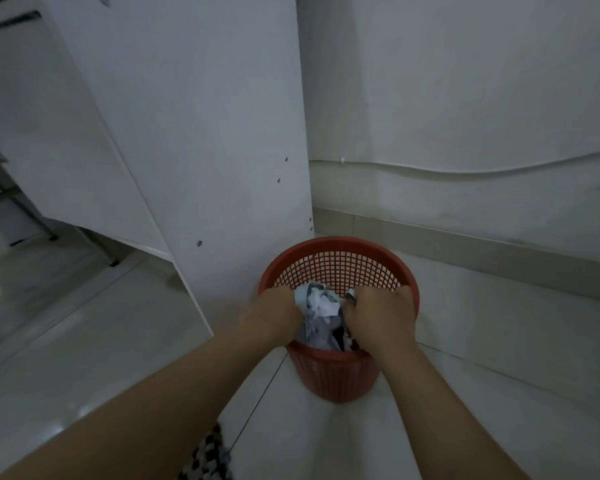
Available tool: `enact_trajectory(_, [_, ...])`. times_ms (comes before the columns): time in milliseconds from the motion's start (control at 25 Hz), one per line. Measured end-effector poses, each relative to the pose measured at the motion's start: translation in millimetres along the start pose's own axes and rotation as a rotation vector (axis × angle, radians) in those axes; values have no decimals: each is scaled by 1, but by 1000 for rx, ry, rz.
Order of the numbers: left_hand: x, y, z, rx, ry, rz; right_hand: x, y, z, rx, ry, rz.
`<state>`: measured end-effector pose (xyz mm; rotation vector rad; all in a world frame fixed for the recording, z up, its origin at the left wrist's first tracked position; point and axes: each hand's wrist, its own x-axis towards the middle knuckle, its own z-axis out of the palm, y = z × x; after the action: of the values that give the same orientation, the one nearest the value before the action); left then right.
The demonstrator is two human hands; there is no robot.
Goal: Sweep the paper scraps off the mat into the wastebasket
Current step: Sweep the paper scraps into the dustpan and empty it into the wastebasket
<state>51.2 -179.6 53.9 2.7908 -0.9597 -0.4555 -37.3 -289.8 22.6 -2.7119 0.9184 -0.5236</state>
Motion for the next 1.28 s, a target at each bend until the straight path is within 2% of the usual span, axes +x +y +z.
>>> enact_trajectory(200, [-4, 8, -10, 254, 52, 10, -4, 6, -5, 56, 66, 72])
enact_trajectory(320, [-7, 10, -17, 271, 101, 31, -10, 6, -6, 75, 124, 123])
enact_trajectory(440, [-12, 7, -21, 236, 142, 46, -18, -1, -6, 152, 227, 139])
enact_trajectory(560, [-19, 3, -21, 186, 140, 53, -25, -12, 1, 180, 171, 131])
enact_trajectory(640, [-24, 1, -22, 179, 133, 63, -26, -10, 3, 138, 145, 191])
enact_trajectory(760, [-26, -2, -24, 190, 147, 73, -27, -8, -3, 143, 223, 242])
enact_trajectory(920, [-23, -5, -25, 134, 157, 77, -25, -11, -11, 174, 249, 207])
enact_trajectory(1000, [-21, -10, -24, 45, 190, 79, -28, -9, -11, 275, 288, 244])
enact_trajectory(1080, [-23, -22, -27, -92, 271, 87, -38, -13, -12, 444, 396, 286])
enact_trajectory(1160, [-32, -42, -34, -225, 386, 101, -52, -29, -19, 499, 561, 172])
enact_trajectory(1280, [-65, -91, -49, -295, 524, 86, -71, -65, -36, 470, 712, -198])
